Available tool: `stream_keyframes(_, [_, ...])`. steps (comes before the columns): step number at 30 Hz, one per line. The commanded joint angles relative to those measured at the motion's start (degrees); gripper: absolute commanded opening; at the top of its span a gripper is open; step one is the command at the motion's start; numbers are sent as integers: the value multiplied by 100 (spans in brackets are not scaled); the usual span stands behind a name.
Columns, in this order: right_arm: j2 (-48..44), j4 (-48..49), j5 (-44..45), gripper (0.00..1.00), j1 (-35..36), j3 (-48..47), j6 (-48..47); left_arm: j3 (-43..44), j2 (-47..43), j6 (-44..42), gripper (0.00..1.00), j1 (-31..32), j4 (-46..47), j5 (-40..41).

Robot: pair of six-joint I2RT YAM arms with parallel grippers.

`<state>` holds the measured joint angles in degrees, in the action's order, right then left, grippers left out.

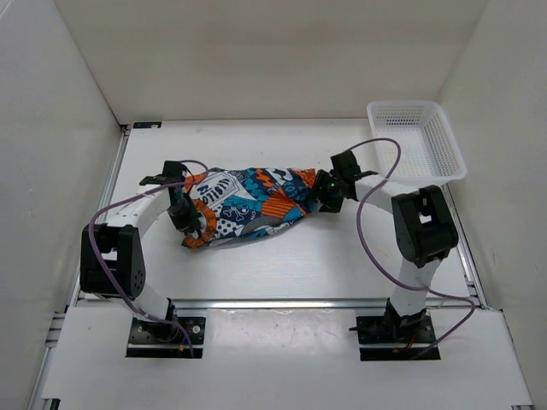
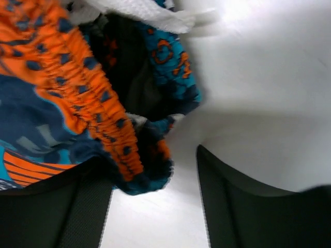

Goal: Fold and stack the shorts
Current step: Fold the shorts

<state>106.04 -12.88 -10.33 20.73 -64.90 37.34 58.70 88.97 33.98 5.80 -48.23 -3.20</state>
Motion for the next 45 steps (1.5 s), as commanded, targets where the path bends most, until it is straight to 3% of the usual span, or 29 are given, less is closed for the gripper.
stream_keyframes(1, [328, 410, 478, 59, 220, -505, 124, 317, 6, -313, 10, -175, -11, -48])
stream_keyframes(4, [540, 243, 733, 27, 300, -918, 124, 466, 59, -480, 10, -299, -64, -110])
stream_keyframes(5, [602, 156, 734, 7, 300, -988, 124, 467, 59, -558, 10, -299, -125, -171])
stream_keyframes(6, [602, 76, 812, 0, 300, -1041, 124, 528, 59, -559, 10, -360, -126, -172])
stream_keyframes(13, [-467, -416, 1366, 0, 300, -498, 19, 512, 6, -831, 10, -528, -301, -172])
stream_keyframes(18, [-1514, -952, 1542, 0, 352, 765, 98, 212, -476, -621, 10, -309, -494, -295])
stream_keyframes(24, [-3586, -1796, 1876, 0, 756, 2208, 598, -349, -1196, -6, 10, 175, -758, -664])
stream_keyframes(25, [-3747, -1849, 1876, 12, 818, 2402, 651, -350, -1198, -5, 30, 176, -880, -760])
stream_keyframes(27, [-4080, -2112, 1876, 50, 818, 2798, 756, -350, -1198, 48, 63, 228, -1012, -761])
stream_keyframes(28, [-4204, -2261, 1955, 76, 818, 2851, 757, -272, -1276, 48, 82, 228, -1135, -761])
stream_keyframes(30, [-4694, -2753, 2069, 86, 871, 2800, 757, 95, -1451, 48, 91, 228, -1320, -455])
stream_keyframes(32, [-5056, -3061, 2184, 86, 871, 2589, 757, 404, -1505, 48, 93, 228, -1487, -366])
stream_keyframes(34, [-5409, -3343, 2368, 76, 871, 2126, 757, 756, -1558, -14, 83, 228, -1541, -365])
stream_keyframes(35, [-5410, -3343, 2369, 59, 871, 1983, 696, 809, -1558, -14, 74, 280, -1471, -365])
stream_keyframes(36, [-5410, -3282, 2430, 48, 871, 1842, 695, 871, -1436, -14, 46, 281, -1296, -444])
stream_keyframes(38, [-4895, -3046, 2377, 25, 871, 1483, 476, 872, -1208, -66, 25, 351, -1111, -576])
stream_keyframes(39, [-4674, -2784, 2377, 21, 871, 1368, 406, 941, -1059, -67, 15, 404, -1049, -524])
stream_keyframes(40, [-4428, -2633, 2256, 19, 871, 1262, 188, 942, -718, -67, 10, 404, -874, -524])
stream_keyframes(45, [-2749, -1947, 2018, 12, 871, 795, -262, 995, 391, -172, 10, 404, -460, -322])
